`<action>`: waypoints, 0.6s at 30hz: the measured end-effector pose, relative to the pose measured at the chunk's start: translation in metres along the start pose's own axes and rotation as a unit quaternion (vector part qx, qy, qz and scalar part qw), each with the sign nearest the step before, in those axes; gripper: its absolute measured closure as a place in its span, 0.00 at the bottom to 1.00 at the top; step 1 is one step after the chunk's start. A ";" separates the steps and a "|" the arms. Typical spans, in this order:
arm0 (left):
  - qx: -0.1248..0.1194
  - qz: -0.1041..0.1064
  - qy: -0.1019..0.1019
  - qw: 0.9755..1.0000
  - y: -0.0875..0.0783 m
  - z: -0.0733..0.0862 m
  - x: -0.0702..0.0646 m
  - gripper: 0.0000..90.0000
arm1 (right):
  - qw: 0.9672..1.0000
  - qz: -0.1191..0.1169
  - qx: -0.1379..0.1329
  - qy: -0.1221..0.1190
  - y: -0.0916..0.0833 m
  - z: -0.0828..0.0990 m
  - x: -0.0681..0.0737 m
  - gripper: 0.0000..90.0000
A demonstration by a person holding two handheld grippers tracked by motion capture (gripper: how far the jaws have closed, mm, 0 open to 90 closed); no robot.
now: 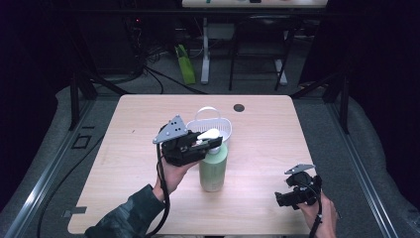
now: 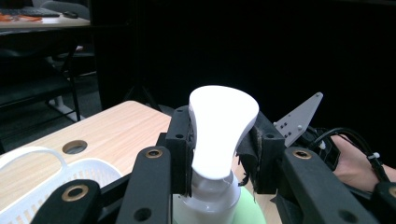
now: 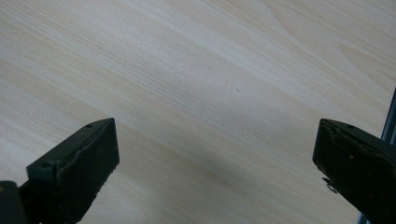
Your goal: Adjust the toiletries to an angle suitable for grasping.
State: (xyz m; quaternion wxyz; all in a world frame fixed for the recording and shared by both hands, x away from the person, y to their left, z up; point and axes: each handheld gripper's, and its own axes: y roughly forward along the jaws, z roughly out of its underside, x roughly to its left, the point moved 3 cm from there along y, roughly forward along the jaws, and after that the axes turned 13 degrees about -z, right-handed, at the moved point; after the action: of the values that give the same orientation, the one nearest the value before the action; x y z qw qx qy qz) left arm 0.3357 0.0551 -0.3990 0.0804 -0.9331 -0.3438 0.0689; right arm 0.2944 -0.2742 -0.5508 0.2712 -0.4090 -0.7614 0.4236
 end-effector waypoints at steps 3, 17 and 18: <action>-0.001 0.001 0.002 1.000 0.001 -0.002 -0.001 0.74 | 1.000 0.001 0.000 -0.004 0.000 0.000 0.000 0.00; -0.001 -0.001 0.010 1.000 0.001 -0.015 0.002 0.74 | 1.000 -0.002 0.001 -0.002 0.000 0.000 0.001 0.00; -0.003 -0.001 0.010 1.000 0.001 -0.015 0.002 0.74 | 1.000 -0.002 0.001 -0.001 0.000 0.000 0.001 0.00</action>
State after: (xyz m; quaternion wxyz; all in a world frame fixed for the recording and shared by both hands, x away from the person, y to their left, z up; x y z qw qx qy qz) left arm 0.3407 0.0543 -0.3843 0.0814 -0.9335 -0.3442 0.0588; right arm 0.2940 -0.2731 -0.5509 0.2713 -0.4070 -0.7619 0.4245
